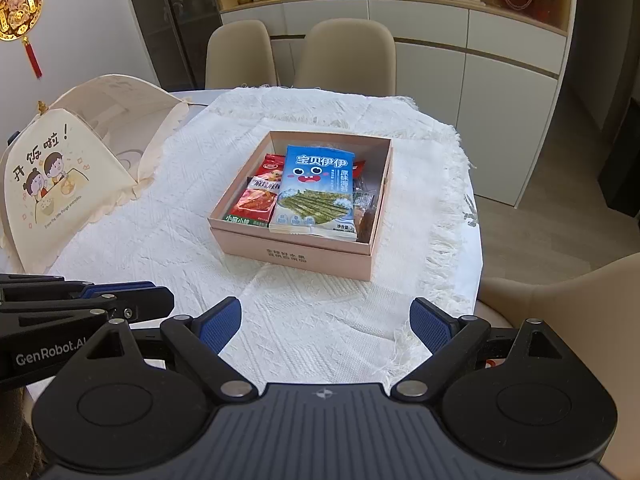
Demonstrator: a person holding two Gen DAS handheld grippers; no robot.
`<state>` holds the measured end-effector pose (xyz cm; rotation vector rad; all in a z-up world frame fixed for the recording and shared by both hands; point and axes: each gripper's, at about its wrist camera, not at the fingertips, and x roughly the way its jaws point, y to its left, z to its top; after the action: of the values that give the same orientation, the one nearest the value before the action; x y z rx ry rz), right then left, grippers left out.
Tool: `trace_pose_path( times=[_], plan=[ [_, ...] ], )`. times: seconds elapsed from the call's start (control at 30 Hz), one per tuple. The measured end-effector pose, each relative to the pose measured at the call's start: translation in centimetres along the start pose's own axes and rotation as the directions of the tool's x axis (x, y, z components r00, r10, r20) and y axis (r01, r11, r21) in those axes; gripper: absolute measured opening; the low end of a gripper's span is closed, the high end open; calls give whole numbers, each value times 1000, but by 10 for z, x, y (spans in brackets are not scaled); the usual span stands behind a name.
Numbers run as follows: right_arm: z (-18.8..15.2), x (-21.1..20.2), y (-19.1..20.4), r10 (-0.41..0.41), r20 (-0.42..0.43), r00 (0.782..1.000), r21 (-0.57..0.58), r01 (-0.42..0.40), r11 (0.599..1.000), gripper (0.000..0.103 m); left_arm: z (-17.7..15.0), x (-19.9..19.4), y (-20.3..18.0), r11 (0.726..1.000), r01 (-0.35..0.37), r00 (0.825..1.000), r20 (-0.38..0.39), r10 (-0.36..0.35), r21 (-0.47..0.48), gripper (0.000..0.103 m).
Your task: Organize snacks
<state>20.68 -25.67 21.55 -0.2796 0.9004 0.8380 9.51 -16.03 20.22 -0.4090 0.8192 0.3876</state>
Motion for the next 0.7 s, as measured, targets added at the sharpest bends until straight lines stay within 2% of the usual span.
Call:
trace_pose_path(
  times=[0.7],
  plan=[
    [-2, -1, 0, -11, 0, 1000, 25, 10, 1000, 92, 0, 1, -2, 1000, -2, 1000, -3, 2, 13, 13]
  ],
)
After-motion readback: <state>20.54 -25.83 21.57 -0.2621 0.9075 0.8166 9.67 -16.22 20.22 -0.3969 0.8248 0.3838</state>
